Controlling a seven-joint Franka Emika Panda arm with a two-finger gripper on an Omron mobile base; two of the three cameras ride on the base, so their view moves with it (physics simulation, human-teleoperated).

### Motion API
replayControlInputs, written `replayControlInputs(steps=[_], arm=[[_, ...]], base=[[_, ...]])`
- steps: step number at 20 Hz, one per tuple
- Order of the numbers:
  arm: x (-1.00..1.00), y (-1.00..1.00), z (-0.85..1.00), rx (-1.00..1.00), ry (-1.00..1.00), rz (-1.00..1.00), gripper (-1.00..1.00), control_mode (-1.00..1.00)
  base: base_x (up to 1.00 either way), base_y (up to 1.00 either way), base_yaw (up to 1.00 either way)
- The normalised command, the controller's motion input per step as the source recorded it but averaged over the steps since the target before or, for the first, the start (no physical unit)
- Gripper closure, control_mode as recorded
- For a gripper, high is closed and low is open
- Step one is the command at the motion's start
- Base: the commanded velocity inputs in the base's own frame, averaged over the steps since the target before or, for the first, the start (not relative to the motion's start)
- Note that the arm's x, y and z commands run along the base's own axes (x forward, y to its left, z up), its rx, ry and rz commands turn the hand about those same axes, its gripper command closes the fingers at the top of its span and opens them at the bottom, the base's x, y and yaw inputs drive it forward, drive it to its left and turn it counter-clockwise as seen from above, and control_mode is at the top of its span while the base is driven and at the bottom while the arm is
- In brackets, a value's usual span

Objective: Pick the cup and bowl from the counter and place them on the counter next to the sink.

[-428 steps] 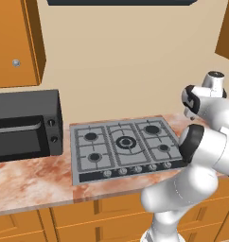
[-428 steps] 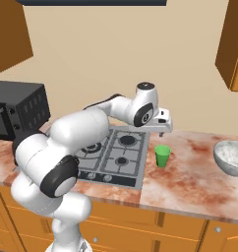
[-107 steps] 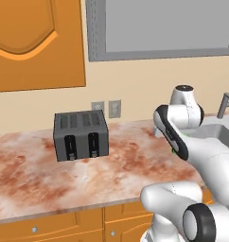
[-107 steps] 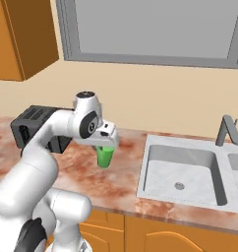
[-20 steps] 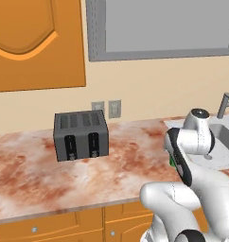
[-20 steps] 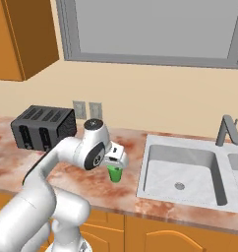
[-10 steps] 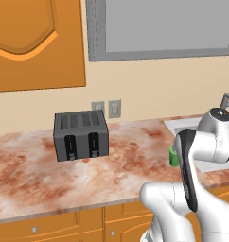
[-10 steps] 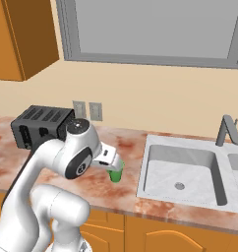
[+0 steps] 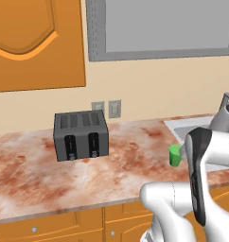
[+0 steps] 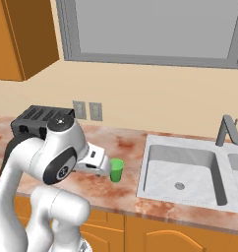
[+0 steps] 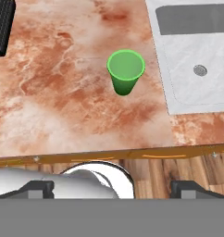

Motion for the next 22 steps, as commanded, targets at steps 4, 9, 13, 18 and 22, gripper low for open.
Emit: replayControlInputs(steps=[4, 9, 13, 18, 22], arm=[[-0.76, 0.21, 0.27, 0.00, 0.10, 0.08, -1.00, -1.00], [-0.38, 0.20, 0.12, 0.00, 0.13, 0.06, -1.00, -1.00], [0.00, 0.00, 0.00, 0.00, 0.00, 0.00, -1.00, -1.00], [0.00, 0.00, 0.00, 0.00, 0.00, 0.00, -1.00, -1.00], [0.00, 0.00, 0.00, 0.00, 0.00, 0.00, -1.00, -1.00]], base=[[0.00, 0.00, 0.00], [0.00, 0.00, 0.00], [0.00, 0.00, 0.00], [0.00, 0.00, 0.00], [0.00, 0.00, 0.00]])
